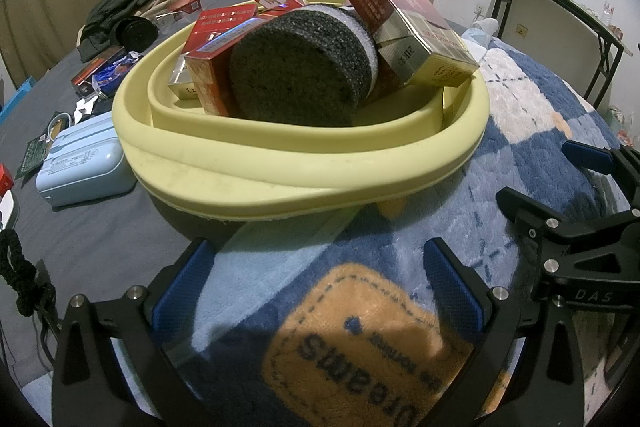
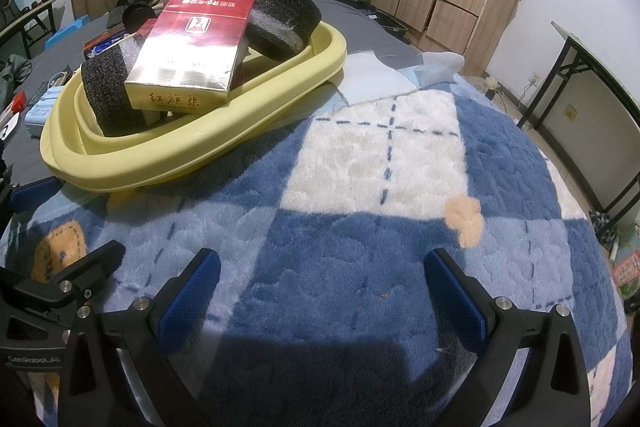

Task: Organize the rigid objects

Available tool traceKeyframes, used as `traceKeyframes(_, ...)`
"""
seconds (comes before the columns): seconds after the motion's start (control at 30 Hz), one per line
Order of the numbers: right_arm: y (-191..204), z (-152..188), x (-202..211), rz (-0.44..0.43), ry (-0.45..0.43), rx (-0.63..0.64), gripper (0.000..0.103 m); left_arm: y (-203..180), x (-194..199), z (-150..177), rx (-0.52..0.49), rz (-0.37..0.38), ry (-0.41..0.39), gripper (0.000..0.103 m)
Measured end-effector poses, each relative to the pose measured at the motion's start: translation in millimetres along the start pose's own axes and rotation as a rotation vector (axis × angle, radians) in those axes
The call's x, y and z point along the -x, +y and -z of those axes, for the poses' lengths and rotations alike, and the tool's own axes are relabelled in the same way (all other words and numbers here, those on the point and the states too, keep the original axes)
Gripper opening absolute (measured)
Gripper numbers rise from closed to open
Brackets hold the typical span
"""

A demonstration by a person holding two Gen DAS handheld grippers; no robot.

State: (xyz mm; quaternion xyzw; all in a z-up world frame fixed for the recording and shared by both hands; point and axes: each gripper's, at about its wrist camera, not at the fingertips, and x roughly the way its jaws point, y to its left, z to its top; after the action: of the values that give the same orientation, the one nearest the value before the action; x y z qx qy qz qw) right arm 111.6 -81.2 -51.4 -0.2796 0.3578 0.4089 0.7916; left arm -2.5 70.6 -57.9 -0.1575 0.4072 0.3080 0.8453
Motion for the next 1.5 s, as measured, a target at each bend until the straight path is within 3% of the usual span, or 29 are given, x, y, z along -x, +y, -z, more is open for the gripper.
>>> traceKeyframes(1.5, -0.3, 0.6, 0.3, -0.003, 0.002, -0.001, 0.103, 0.5, 1.4, 1.4, 0.002, 0.003, 0.0, 0.103)
